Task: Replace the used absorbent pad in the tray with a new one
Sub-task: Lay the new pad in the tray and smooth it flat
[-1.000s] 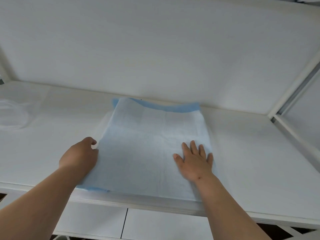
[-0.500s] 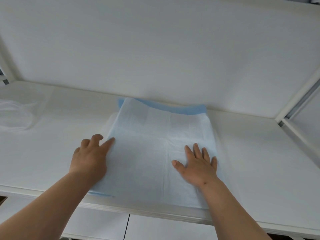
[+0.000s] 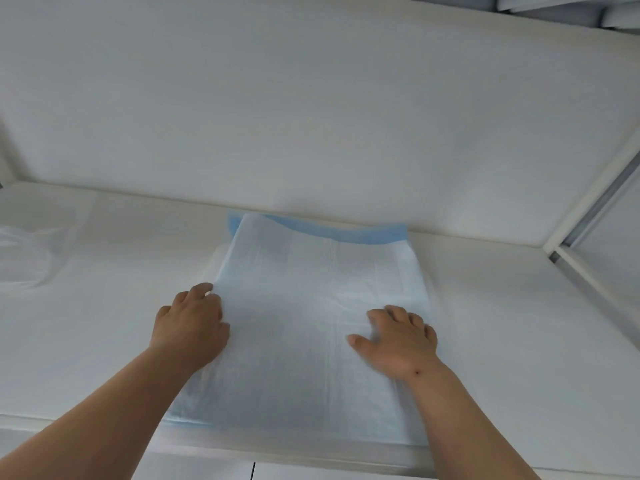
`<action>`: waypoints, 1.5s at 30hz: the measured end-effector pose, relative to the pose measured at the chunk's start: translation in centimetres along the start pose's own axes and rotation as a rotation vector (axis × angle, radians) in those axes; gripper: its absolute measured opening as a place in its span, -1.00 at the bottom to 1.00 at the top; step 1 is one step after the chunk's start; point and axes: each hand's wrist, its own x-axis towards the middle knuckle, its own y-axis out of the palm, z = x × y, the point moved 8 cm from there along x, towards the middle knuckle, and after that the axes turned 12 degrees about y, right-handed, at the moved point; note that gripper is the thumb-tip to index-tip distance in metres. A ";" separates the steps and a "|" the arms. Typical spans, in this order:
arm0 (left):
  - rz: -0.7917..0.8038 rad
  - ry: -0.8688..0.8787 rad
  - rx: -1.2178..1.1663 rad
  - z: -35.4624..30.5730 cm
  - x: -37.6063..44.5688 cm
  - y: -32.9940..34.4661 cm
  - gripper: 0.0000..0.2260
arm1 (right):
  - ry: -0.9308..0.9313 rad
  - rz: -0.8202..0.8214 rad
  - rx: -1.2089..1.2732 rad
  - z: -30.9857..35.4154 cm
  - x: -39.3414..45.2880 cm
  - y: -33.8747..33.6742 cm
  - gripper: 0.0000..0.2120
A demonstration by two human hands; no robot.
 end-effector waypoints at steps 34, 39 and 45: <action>-0.183 -0.577 -1.358 1.6 9.5 1.9 -0.76 | 0.449 0.142 1.374 -6.1 12.6 -5.0 -0.69; -0.158 -0.623 -1.490 2.0 8.7 2.7 -0.81 | 0.466 0.135 1.274 -6.5 12.8 -5.2 -0.92; -0.139 -0.630 -1.620 2.4 7.7 3.4 -0.88 | 0.498 0.110 1.099 -6.4 13.4 -4.4 -0.93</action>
